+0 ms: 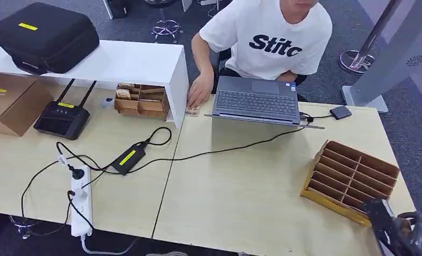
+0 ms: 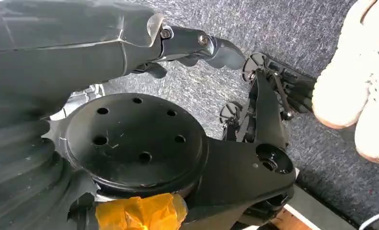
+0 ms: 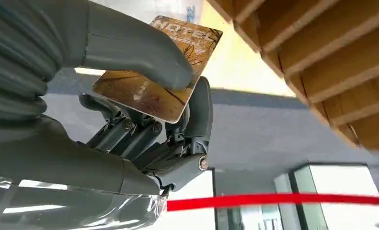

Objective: Pass the card to the sensor for recognition and then transmit it.

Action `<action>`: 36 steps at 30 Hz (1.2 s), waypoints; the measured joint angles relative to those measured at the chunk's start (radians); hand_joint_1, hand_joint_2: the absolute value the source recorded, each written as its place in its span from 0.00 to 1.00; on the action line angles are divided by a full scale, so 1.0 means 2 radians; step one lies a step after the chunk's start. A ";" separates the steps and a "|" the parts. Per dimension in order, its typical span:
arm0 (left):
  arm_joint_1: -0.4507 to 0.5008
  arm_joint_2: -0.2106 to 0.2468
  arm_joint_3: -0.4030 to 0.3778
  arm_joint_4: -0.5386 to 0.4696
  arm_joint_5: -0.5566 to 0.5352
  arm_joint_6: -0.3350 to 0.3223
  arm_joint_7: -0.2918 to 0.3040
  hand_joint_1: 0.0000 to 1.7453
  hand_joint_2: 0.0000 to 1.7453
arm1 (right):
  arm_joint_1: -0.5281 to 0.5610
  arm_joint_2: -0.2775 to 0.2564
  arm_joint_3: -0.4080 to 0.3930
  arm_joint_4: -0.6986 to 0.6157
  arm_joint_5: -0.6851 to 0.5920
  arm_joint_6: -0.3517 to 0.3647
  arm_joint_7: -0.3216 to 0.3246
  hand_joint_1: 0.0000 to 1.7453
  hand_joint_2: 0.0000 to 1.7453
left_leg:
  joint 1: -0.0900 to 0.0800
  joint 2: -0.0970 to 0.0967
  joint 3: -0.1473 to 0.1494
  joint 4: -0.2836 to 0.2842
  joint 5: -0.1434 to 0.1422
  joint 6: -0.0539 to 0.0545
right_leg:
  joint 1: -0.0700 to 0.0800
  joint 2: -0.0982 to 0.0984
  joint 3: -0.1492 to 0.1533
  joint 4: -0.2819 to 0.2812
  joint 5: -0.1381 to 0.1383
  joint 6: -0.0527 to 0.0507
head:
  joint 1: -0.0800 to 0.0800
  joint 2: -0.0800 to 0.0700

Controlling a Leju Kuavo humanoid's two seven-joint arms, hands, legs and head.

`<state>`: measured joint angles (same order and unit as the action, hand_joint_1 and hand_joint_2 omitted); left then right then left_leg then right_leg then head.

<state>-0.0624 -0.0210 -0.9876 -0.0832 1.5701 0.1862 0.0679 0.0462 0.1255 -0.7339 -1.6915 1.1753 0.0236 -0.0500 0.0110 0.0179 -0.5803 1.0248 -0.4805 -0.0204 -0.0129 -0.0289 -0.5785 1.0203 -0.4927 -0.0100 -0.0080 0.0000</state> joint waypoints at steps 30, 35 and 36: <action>-0.001 0.001 0.009 0.000 0.000 -0.014 -0.003 0.00 1.00 | -0.119 -0.071 0.318 -0.172 -0.027 -0.047 0.016 1.00 1.00 | 0.000 0.000 0.000 0.000 0.002 0.000 | 0.000 0.000 0.000 0.001 0.001 0.000 | 0.000 0.000; -0.002 0.003 0.009 0.000 0.000 -0.014 -0.003 0.00 1.00 | -0.127 -0.086 0.340 -0.162 -0.027 -0.048 0.018 1.00 1.00 | 0.000 0.000 0.000 0.000 0.002 0.001 | 0.000 0.000 0.000 0.001 0.001 0.001 | 0.000 0.000; -0.001 0.003 0.009 0.000 0.000 -0.014 -0.003 0.00 1.00 | -0.128 -0.088 0.342 -0.161 -0.027 -0.049 0.018 1.00 1.00 | 0.000 0.000 0.000 0.000 0.002 0.001 | 0.000 0.000 0.000 0.001 0.001 0.001 | 0.000 0.000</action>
<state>-0.0653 -0.0153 -0.9693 -0.0832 1.5701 0.1575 0.0626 -0.2096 -0.0511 -0.0496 -2.0131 1.1208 -0.0736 -0.0134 0.0110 0.0187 -0.5808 1.0251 -0.4772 -0.0192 -0.0129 -0.0281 -0.5788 1.0217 -0.4903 -0.0087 -0.0076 0.0000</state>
